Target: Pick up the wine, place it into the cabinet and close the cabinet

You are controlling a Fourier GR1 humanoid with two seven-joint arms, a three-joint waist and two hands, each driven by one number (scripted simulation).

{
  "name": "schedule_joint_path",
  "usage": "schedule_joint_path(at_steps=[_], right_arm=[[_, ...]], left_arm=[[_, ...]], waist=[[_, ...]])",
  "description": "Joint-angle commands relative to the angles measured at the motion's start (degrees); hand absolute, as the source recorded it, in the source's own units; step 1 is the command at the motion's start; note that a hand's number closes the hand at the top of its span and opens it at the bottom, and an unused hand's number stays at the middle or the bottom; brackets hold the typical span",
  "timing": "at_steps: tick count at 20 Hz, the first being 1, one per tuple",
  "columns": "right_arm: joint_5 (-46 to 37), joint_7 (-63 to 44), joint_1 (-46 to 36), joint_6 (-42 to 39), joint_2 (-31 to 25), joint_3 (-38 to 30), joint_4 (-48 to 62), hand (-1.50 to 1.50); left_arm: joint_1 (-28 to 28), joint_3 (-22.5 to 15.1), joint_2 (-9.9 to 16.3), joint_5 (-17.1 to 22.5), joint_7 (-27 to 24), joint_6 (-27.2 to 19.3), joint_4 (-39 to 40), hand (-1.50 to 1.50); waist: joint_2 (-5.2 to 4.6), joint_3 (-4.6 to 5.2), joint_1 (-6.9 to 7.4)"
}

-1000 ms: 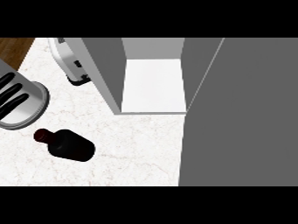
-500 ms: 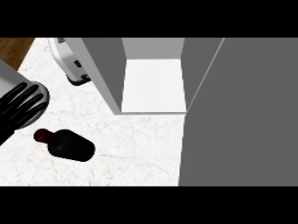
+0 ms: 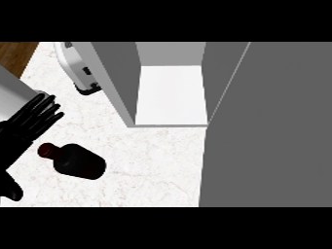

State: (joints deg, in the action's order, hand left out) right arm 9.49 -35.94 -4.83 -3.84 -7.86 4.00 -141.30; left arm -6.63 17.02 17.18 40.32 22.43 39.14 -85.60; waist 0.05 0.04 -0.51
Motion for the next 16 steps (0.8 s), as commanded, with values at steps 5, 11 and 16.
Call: schedule_joint_path(at_steps=[5, 11, 16], right_arm=[[4.94, -2.17, 3.84, -1.1, 0.32, -1.24, -8.86, -1.5], [4.81, -1.45, 5.23, -1.36, 1.12, -0.95, -9.47, -1.5], [3.52, -3.45, 1.97, -0.72, 1.31, -1.17, -7.82, -1.5]], left_arm=[[-0.14, 0.93, -1.32, -8.75, -9.76, 6.49, 11.7, -1.5], [-4.77, -1.09, -3.21, -15.75, -14.73, 6.22, 16.7, -1.5], [-1.51, -1.35, -2.72, -11.69, -13.11, 8.01, 14.78, -1.5]], waist=[[-0.05, 0.01, -0.27], [-0.05, -0.01, -0.49], [0.05, -0.03, 0.35]])
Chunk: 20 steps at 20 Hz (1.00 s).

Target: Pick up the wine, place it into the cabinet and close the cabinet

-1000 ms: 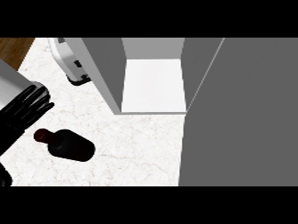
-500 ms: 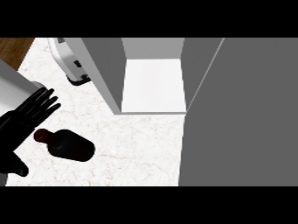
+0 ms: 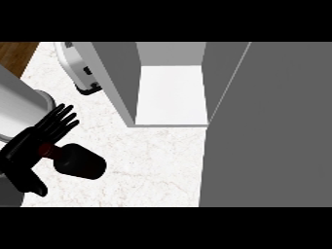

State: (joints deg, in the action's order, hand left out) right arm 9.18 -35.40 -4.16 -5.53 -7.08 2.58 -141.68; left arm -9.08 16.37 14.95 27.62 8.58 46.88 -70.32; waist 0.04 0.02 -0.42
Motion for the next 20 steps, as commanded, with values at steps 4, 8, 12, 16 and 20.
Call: schedule_joint_path(at_steps=[4, 8, 12, 16, 20], right_arm=[[2.92, -0.93, 4.18, -0.14, 1.85, 0.16, -7.26, -1.5], [5.87, -4.67, 0.54, 0.02, -0.14, -2.4, -8.26, -1.5], [4.26, -4.77, -0.84, 0.06, 0.67, 0.1, -5.79, -1.5], [2.49, -2.79, 2.75, -0.3, 2.14, 1.72, -7.36, -1.5], [5.17, -6.86, 0.38, 0.9, 0.66, -1.1, -10.46, -1.5]], left_arm=[[0.79, 0.15, 0.02, -5.62, -7.59, 3.05, 6.48, -1.5], [-3.39, -1.0, -1.66, -9.53, -11.31, 1.19, 10.54, -1.5], [-5.2, -0.56, -0.59, -11.47, -14.78, 2.59, 16.49, -1.5], [-4.82, -1.26, 0.41, -12.88, -15.81, 3.05, 16.43, -1.5], [-5.25, -2.04, -0.77, -17.42, -21.66, 1.3, 20.38, -1.5]], waist=[[0.01, 0.0, 0.03], [-0.01, 0.01, -0.15], [-0.08, 0.02, -0.12], [0.0, -0.01, 0.0], [-0.02, 0.03, -0.28]])
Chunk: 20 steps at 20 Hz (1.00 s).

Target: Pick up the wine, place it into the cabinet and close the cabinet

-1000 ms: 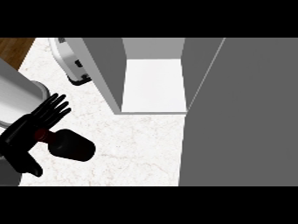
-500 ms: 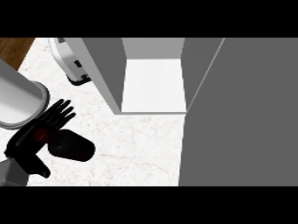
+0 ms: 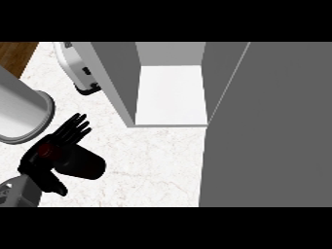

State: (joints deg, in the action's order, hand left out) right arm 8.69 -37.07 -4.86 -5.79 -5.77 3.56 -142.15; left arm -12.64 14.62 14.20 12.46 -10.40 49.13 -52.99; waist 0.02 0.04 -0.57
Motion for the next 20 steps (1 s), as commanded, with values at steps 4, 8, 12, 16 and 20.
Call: schedule_joint_path(at_steps=[4, 8, 12, 16, 20], right_arm=[[3.79, -1.63, 2.71, -0.83, -0.1, -0.2, -7.72, -1.5], [3.36, -4.15, 0.33, 0.97, 0.33, 0.38, -8.27, -1.5], [1.5, -4.07, 1.61, 1.22, 1.36, 1.71, -9.48, -1.5], [6.63, -3.51, -0.19, -0.76, -1.04, -4.18, -6.97, -1.5], [6.53, -4.89, 0.85, -0.38, -0.31, -3.49, -8.08, -1.5]], left_arm=[[-1.24, -0.98, 0.55, -2.22, -3.44, 1.08, 4.51, -1.5], [-1.18, -2.66, -1.66, -4.49, -6.49, -0.37, 6.69, -1.5], [-3.52, -1.68, -0.65, -3.68, -7.26, -0.01, 9.84, -1.5], [-3.38, -2.78, -1.65, -5.35, -11.06, -0.69, 10.92, -1.5], [-4.82, -1.62, 0.58, -1.67, -9.26, 5.72, 14.38, 1.5]], waist=[[0.02, -0.02, 0.14], [0.04, -0.01, 0.13], [0.05, 0.0, -0.04], [0.0, -0.02, 0.02], [0.02, 0.0, -0.33]])
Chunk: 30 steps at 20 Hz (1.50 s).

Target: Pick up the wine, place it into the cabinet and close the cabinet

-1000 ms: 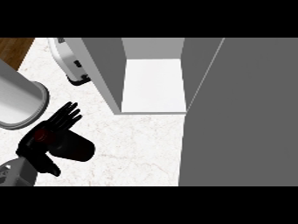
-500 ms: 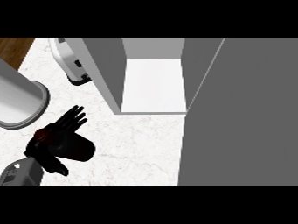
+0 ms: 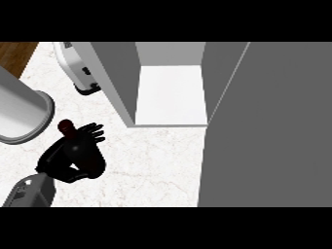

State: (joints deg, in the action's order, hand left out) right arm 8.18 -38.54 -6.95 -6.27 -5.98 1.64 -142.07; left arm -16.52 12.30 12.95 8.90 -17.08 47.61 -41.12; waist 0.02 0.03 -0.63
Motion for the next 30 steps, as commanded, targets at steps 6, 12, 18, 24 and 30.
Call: schedule_joint_path(at_steps=[6, 12, 18, 24, 30], right_arm=[[5.32, -1.0, 1.07, -0.66, 0.59, -0.8, -3.97, -1.5], [3.57, 0.01, -0.76, 0.53, 1.67, -2.06, -1.99, -1.5], [3.53, -2.02, 0.88, 0.58, 1.87, -0.81, -3.72, -1.5], [3.33, -1.38, 4.78, -0.53, 2.22, 0.6, -6.74, -1.5], [5.96, 3.85, 9.02, -4.18, 2.05, -1.4, -4.95, -1.5]], left_arm=[[0.5, -4.49, -1.77, -3.17, -7.26, 5.3, -0.5, 1.5], [3.76, -1.29, -1.71, -5.77, -13.58, -11.51, -7.53, 1.5], [12.34, 4.37, -4.04, -4.38, -17.69, -26.23, -17.04, 1.5], [15.02, 2.86, -8.55, -6.81, -21.53, -33.76, -26.3, 1.5], [20.36, 1.78, -8.68, -0.06, -15.44, -27.24, -38.9, 1.5]], waist=[[-0.04, 0.01, 0.05], [0.12, 0.01, 0.65], [0.46, -0.11, 1.33], [0.27, -0.07, 0.59], [0.23, -0.12, 0.69]])
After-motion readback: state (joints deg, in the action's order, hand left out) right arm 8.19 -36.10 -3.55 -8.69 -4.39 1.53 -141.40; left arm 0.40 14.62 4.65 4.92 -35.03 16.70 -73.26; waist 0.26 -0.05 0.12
